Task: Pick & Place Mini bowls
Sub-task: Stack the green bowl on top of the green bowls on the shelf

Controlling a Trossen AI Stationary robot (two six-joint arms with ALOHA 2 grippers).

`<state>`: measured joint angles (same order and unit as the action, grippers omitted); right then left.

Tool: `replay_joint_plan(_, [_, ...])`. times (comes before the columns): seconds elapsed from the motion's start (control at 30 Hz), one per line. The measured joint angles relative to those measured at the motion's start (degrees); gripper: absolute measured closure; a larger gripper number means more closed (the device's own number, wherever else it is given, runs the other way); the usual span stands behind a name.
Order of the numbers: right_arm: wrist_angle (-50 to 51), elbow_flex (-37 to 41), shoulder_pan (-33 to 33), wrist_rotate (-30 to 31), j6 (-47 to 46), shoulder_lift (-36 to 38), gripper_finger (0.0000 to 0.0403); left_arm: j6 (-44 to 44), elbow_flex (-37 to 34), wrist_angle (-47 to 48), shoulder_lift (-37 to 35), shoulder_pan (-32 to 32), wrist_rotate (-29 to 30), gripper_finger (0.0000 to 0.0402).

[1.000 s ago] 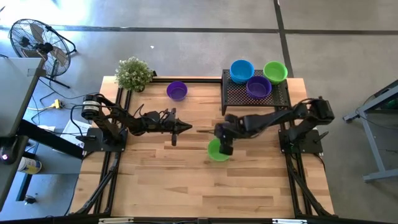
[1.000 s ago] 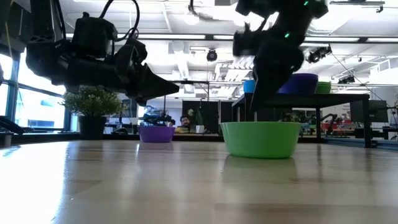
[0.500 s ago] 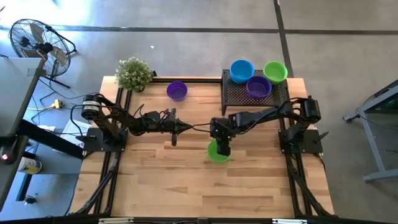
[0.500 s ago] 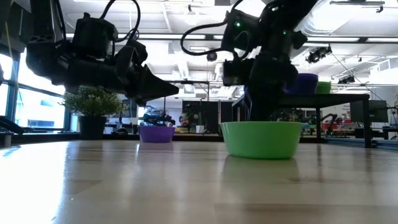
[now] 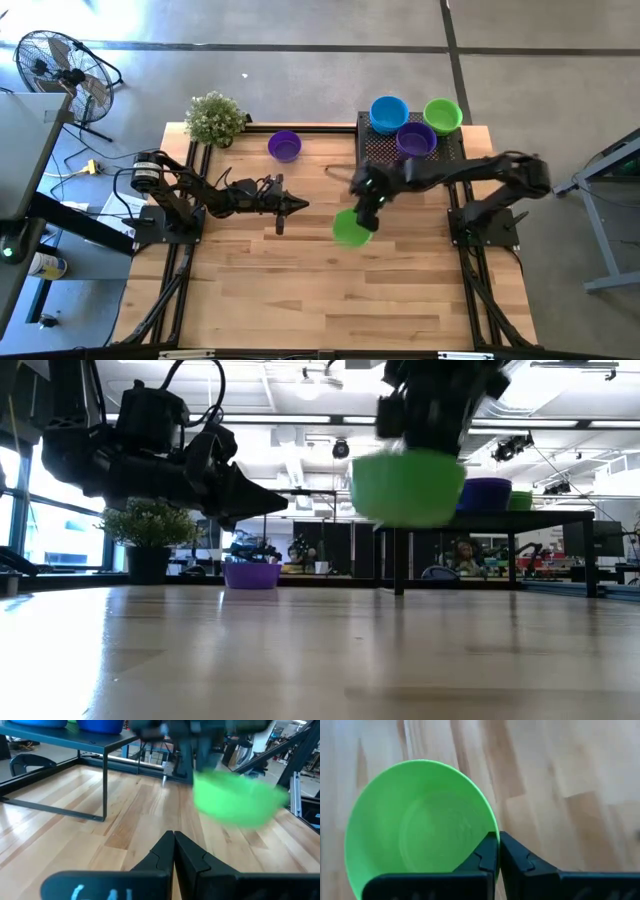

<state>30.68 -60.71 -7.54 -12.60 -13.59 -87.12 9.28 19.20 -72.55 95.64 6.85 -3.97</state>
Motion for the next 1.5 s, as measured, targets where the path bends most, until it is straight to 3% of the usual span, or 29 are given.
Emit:
replay_joint_plan(0.17, [9.4, -1.3, -7.1, 3.5, -3.3, 12.6, 0.0399, 0.0, 0.0, -0.2, 0.0, 0.0, -0.1, 0.0396])
replay_joint_plan(0.3, [19.9, -7.7, -15.4, 11.1, -4.1, 19.9, 0.0401, 0.0, 0.0, -0.2, 0.0, 0.0, -0.1, 0.0396])
replay_joint_plan(0.4, [24.8, -15.0, -23.5, 13.3, -1.9, 21.0, 0.0401, 0.0, 0.0, -0.7, 0.0, 0.0, -0.1, 0.0396])
replay_joint_plan(0.7, [36.6, -37.6, -47.9, 16.0, 7.6, 7.8, 0.0402, 0.0, 0.0, -1.0, 0.0, 0.0, -1.3, 0.0396])
replay_joint_plan(0.83, [43.5, -45.0, -55.4, 16.4, 8.1, 1.0, 0.0402, 0.0, 0.0, -1.0, 0.0, -0.1, -1.5, 0.0396])
replay_joint_plan(0.93, [47.8, -48.3, -58.3, 20.6, 7.1, -2.2, 0.0402, 0.0, 0.0, -1.0, 0.0, -0.1, -1.9, 0.0396])
replay_joint_plan(1.1, [51.5, -49.3, -61.5, 24.8, 6.1, -4.0, 0.0402, 0.0, 0.0, -1.0, 0.0, -0.1, -2.0, 0.0396])
replay_joint_plan(1.3, [50.2, -46.3, -64.4, 21.3, 4.1, -4.1, 0.0402, 0.0, 0.0, -0.9, 0.0, -0.1, -2.0, 0.0396])
replay_joint_plan(1.5, [47.3, -42.4, -64.4, 23.0, 3.1, -4.1, 0.0403, 0.0, 0.0, -0.9, 0.0, -0.1, -2.1, 0.0396])
